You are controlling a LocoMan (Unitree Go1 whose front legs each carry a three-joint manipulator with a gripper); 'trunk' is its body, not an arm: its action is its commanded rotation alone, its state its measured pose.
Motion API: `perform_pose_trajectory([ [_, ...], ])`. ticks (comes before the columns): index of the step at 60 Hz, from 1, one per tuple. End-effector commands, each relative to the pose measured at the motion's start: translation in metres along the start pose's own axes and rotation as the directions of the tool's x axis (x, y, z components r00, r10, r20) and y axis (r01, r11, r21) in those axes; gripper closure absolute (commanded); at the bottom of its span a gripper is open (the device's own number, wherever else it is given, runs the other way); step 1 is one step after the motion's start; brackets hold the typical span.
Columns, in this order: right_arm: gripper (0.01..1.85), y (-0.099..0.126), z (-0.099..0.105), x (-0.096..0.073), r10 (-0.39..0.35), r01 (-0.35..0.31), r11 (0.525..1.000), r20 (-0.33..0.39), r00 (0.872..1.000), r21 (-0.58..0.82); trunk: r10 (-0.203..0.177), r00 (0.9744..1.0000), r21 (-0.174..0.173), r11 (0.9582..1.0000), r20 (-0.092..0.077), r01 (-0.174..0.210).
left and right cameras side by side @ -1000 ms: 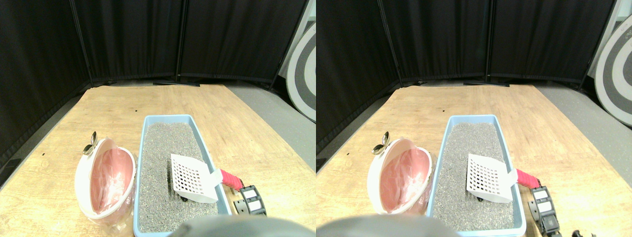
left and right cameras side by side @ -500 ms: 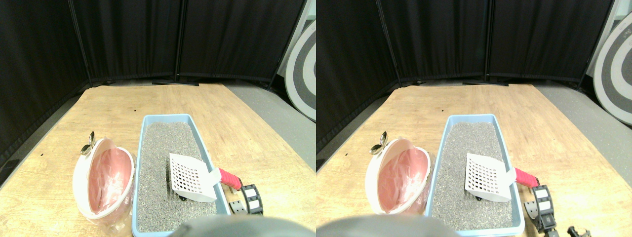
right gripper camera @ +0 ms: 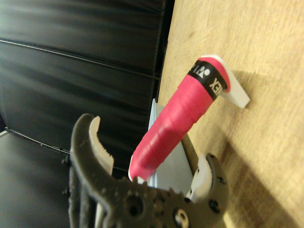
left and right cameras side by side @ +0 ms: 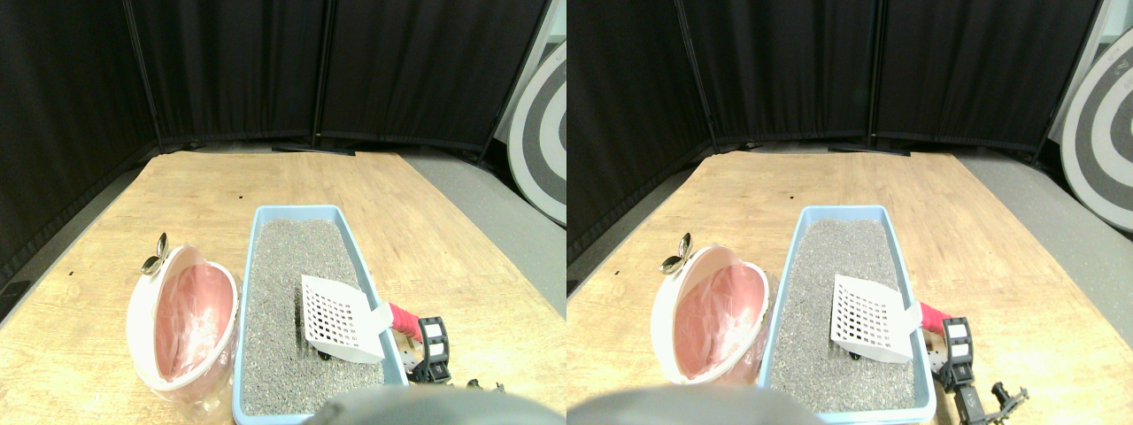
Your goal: Scoop (unimanual)
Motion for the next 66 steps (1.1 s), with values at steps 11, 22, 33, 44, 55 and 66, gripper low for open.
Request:
perform_pose_trajectory([
  [11, 0.94, -0.002, 0.002, 0.012, -0.012, 0.011, 1.000, 0.047, 0.999, 0.006, 0.003, 1.0000, -0.015, 0.9999, -0.006, -0.003],
  [22, 0.95, -0.007, 0.000, 0.020, -0.037, 0.036, 0.999, 0.044, 0.998, 0.015, -0.003, 1.0000, -0.009, 1.0000, -0.008, 0.003],
  [33, 0.94, -0.011, -0.001, 0.027, -0.073, 0.073, 0.997, 0.029, 0.997, 0.012, -0.005, 0.9999, -0.011, 0.9999, -0.013, 0.004],
  [44, 0.96, -0.013, -0.005, 0.031, -0.073, 0.071, 0.997, 0.029, 0.997, 0.044, -0.004, 0.9999, -0.010, 0.9999, -0.013, 0.004],
  [55, 0.97, -0.014, -0.006, 0.034, -0.079, 0.078, 0.996, 0.027, 0.997, 0.035, -0.006, 0.9999, -0.006, 1.0000, -0.012, 0.005],
  [66, 0.94, -0.016, -0.008, 0.036, -0.084, 0.083, 0.996, 0.021, 0.996, 0.043, -0.016, 0.9998, 0.004, 0.9999, -0.008, 0.016],
])
